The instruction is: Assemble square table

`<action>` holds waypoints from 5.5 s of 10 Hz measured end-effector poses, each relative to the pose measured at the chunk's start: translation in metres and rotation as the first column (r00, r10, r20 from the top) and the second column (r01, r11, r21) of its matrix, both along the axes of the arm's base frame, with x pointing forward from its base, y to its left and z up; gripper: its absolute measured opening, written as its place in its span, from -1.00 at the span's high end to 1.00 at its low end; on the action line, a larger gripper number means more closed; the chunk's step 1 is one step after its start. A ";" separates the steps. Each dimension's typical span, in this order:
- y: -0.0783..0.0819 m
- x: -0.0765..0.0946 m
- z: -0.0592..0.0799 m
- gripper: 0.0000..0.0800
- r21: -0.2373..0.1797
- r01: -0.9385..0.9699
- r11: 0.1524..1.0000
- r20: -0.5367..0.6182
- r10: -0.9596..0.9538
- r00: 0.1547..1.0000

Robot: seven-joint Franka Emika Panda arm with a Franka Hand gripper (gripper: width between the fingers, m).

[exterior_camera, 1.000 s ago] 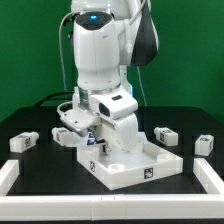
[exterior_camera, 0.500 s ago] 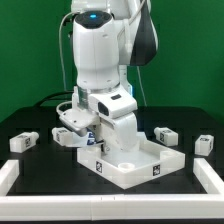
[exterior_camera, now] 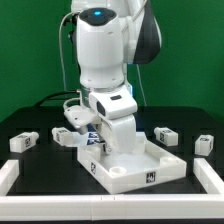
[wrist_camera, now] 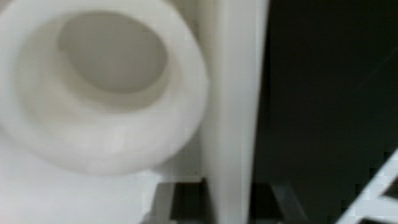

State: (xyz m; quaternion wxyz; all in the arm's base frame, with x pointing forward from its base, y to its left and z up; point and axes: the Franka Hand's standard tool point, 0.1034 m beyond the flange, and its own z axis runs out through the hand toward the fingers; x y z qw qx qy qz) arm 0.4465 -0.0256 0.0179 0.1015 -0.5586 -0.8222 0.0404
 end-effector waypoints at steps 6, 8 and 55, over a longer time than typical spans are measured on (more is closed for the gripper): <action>0.023 0.038 0.002 0.82 -0.004 0.209 0.978 -0.024 -0.210 0.978; 0.023 0.038 0.001 0.82 -0.004 0.210 0.978 -0.024 -0.210 0.977; 0.182 0.005 0.031 -0.62 -0.413 0.682 -0.604 0.332 -0.797 -0.505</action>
Offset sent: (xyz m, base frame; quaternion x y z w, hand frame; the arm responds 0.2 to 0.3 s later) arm 0.0255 0.0401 0.0123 0.0017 0.0604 0.1371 0.9887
